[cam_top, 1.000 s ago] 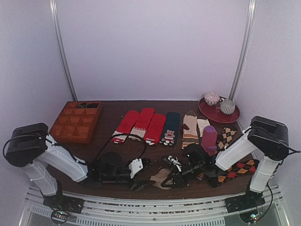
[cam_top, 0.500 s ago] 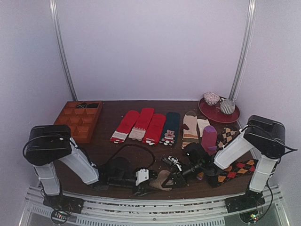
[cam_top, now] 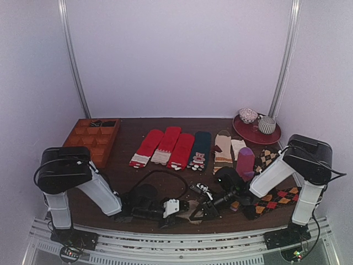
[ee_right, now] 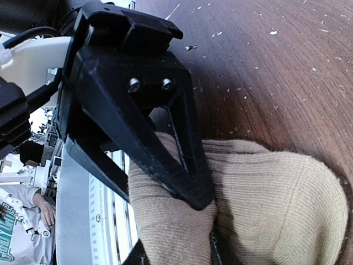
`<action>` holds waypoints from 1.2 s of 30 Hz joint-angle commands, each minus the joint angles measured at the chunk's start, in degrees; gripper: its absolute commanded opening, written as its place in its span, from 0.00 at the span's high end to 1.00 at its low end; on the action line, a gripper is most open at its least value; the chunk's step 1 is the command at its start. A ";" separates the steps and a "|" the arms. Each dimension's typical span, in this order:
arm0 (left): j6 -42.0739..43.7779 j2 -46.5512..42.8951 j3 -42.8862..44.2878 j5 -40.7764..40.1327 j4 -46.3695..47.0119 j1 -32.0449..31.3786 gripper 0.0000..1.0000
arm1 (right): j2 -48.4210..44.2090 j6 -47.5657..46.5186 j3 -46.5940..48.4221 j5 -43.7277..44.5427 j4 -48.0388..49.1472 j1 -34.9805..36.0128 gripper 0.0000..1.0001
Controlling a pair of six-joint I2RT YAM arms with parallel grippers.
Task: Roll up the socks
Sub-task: Roll a pair of socks at the center of the board.
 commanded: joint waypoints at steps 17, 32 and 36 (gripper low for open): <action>-19.84 -2.54 -0.03 -1.77 -26.73 1.06 1.00 | -18.49 -1.58 6.76 23.73 -29.61 -0.96 0.47; -25.02 -2.97 0.30 -3.73 -29.26 1.07 1.00 | -12.58 4.78 6.90 23.78 -24.11 -1.44 0.56; -24.45 -0.57 1.88 -3.11 -29.77 1.06 1.00 | -9.89 5.97 6.30 22.65 -20.27 0.12 0.56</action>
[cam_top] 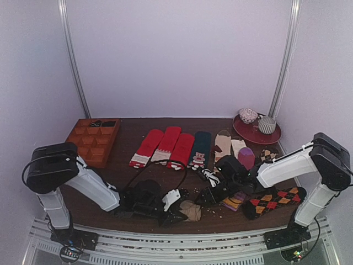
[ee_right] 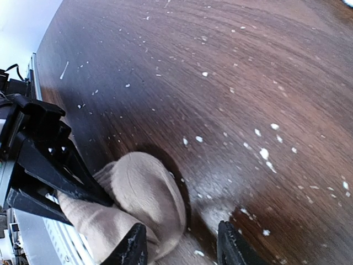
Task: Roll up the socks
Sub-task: Roll a pair of socks at the center of the board.
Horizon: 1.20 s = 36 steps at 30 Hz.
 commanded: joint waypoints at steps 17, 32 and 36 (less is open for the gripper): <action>-5.35 15.35 3.57 6.42 -21.81 3.21 1.00 | -18.47 -13.18 -8.74 9.74 1.53 4.50 0.40; -5.08 16.65 3.51 7.50 -22.61 3.85 1.00 | -10.52 -17.38 -10.75 15.03 6.74 11.22 0.28; -4.90 16.95 3.73 7.75 -22.17 3.93 1.00 | -7.54 -17.70 -9.61 16.75 6.00 11.32 0.29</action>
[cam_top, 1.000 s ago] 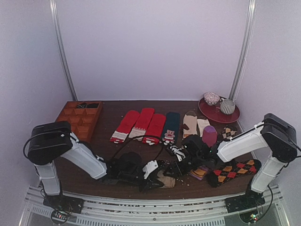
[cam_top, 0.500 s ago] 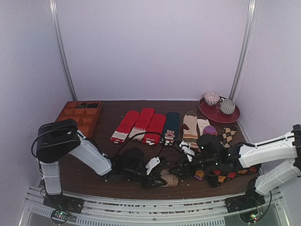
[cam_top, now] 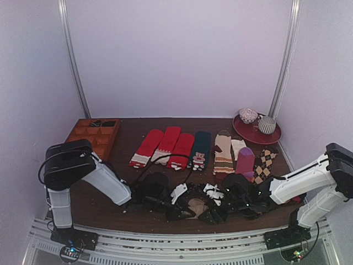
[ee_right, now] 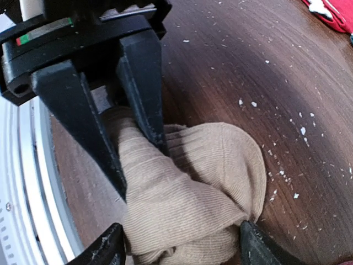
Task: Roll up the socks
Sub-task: Roll a pair of socks at the center of the board.
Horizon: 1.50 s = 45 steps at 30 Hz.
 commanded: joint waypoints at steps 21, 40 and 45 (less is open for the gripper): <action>15.01 -14.72 -11.20 -19.50 1.80 0.05 0.51 | 12.69 14.32 0.05 -13.45 -1.81 -3.07 0.75; 25.69 -5.27 -11.12 -6.23 20.25 -0.15 0.48 | 18.51 15.75 3.85 -24.76 -8.78 -6.97 0.75; 23.38 -5.04 -12.71 -5.63 20.75 -0.16 0.49 | 19.62 14.76 4.69 -25.27 -10.27 -8.01 0.75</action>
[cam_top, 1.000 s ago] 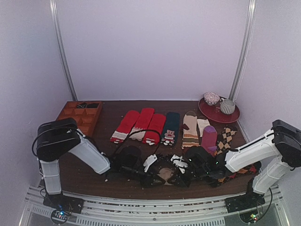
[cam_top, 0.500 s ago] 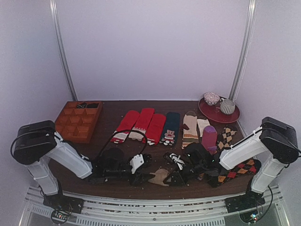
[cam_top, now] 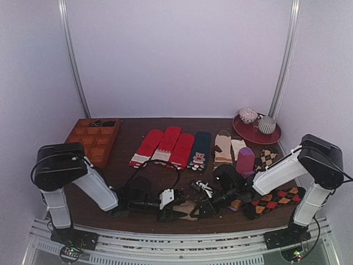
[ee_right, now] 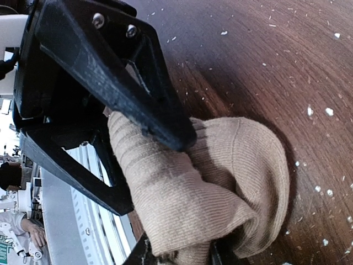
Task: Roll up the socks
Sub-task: Roll a pair of socks at the center of the board.
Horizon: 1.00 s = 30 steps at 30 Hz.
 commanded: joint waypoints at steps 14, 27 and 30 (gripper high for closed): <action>-4.13 4.34 4.70 3.06 -9.78 0.12 0.89 | 5.68 -5.30 -0.17 1.85 -19.11 -1.72 0.75; -17.76 9.55 2.77 4.03 -25.03 0.92 0.96 | -17.06 -13.65 -1.75 25.06 -11.04 -0.68 0.49; -19.38 10.79 1.93 4.77 -25.34 1.01 0.97 | -24.48 -19.53 -6.53 30.44 -4.49 2.61 0.41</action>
